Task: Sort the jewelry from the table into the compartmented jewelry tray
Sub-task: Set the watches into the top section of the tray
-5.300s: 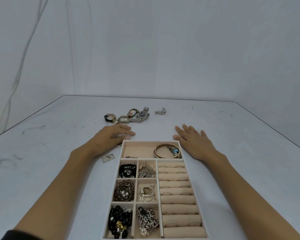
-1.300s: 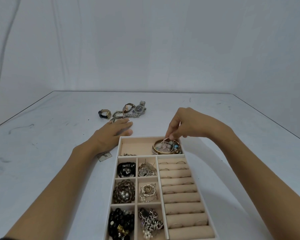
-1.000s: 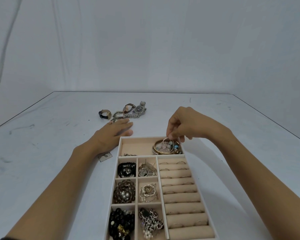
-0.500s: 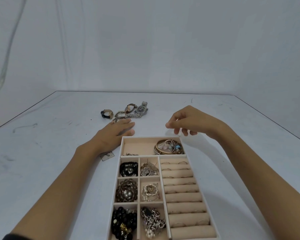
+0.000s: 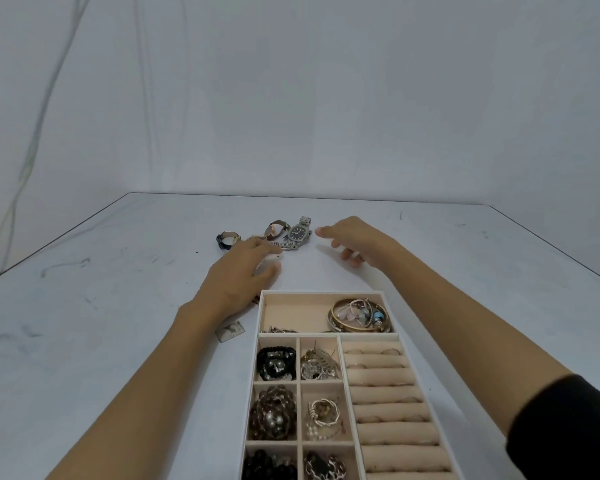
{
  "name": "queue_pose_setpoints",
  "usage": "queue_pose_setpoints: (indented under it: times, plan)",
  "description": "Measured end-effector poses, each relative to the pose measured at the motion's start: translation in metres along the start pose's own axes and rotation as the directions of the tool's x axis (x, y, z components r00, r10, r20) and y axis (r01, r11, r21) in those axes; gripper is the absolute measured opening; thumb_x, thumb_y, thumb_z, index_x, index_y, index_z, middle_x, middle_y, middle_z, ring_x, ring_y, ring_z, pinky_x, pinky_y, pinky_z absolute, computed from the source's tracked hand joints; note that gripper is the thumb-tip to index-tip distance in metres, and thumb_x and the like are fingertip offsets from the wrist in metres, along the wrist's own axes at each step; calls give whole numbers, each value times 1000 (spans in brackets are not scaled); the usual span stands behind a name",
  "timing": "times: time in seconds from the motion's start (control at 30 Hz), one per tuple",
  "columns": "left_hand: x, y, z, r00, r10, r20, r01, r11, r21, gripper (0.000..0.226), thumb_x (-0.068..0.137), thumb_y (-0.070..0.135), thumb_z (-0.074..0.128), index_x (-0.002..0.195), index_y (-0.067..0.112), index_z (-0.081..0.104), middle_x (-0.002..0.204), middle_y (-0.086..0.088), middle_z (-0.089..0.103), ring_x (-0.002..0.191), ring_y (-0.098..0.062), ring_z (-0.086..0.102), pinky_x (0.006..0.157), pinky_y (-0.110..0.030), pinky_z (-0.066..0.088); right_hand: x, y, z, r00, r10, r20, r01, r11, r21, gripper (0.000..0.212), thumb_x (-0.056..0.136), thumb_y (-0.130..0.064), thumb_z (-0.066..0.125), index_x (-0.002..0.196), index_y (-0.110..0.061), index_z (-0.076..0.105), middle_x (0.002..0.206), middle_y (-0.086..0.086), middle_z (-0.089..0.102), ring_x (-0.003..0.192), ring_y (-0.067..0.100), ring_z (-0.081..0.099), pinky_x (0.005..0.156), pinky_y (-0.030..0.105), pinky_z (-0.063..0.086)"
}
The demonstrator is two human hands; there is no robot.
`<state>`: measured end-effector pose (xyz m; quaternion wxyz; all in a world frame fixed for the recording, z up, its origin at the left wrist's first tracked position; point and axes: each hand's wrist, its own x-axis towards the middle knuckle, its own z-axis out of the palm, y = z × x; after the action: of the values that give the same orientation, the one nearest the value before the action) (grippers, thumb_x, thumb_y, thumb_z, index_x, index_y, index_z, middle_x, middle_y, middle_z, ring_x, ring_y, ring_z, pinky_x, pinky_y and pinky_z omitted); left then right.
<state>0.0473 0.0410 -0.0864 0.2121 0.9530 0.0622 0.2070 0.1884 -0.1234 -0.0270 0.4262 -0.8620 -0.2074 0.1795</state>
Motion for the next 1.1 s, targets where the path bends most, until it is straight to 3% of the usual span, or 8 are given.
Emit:
queue_pose_setpoints:
  times: [0.1,0.27,0.43,0.53,0.63,0.73,0.9,1.1]
  plan:
    - [9,7,2,995,19,-100,-1,986,168,37,99,24,44,135,18,52,141,1,47,127,-20,42,97,-37,41,19,-7,10,1000,22,-23,-21,1000,21,45,90,-38,62,111,-2,49,101,11,51,60,17,38,52,25,30]
    - [18,8,6,1000,-26,-3,25,953,303,42,102,25,33,141,10,43,144,-7,44,132,-23,39,102,-36,36,40,-13,20,999,17,-40,-20,996,-84,46,82,-47,68,70,-16,37,72,1,43,55,14,34,50,25,26]
    - [19,14,2,996,-71,-50,85,907,412,36,101,29,33,129,16,52,128,-3,53,121,-25,45,90,-36,39,45,-17,28,999,2,-37,-11,974,-225,49,78,-50,72,66,-18,36,66,-1,41,57,14,36,51,29,26]
    - [20,17,1,994,-108,-31,111,889,445,34,101,28,35,128,17,54,127,-4,52,121,-26,44,90,-36,39,46,-21,27,999,33,-17,-36,988,-150,46,78,-36,77,67,-16,37,67,-1,39,56,13,34,50,28,25]
    - [22,16,-2,985,-174,-10,165,912,377,32,98,25,42,124,17,59,121,-6,53,119,-26,44,90,-37,40,42,-25,21,998,57,26,-56,997,-46,33,78,-23,78,77,-8,49,76,3,46,58,12,35,50,25,27]
    - [21,17,-6,971,-238,2,231,943,240,31,95,24,49,125,19,59,122,-7,53,120,-25,44,90,-38,43,38,-23,20,999,45,27,-45,999,15,44,72,-21,82,105,-3,60,96,8,59,62,13,46,51,24,30]
    - [19,20,-10,960,-281,-4,280,956,89,18,89,17,55,105,22,64,109,-1,60,107,-20,52,80,-32,45,32,-15,14,999,7,38,-12,988,152,27,68,-3,81,73,-10,55,80,9,64,60,15,58,49,24,28]
    - [14,18,-16,941,-339,9,337,930,-148,7,87,20,62,89,25,57,82,9,55,83,-15,54,71,-28,43,9,-7,-5,987,-74,144,9,914,405,18,78,-15,78,92,-12,65,88,4,70,71,15,63,71,27,51]
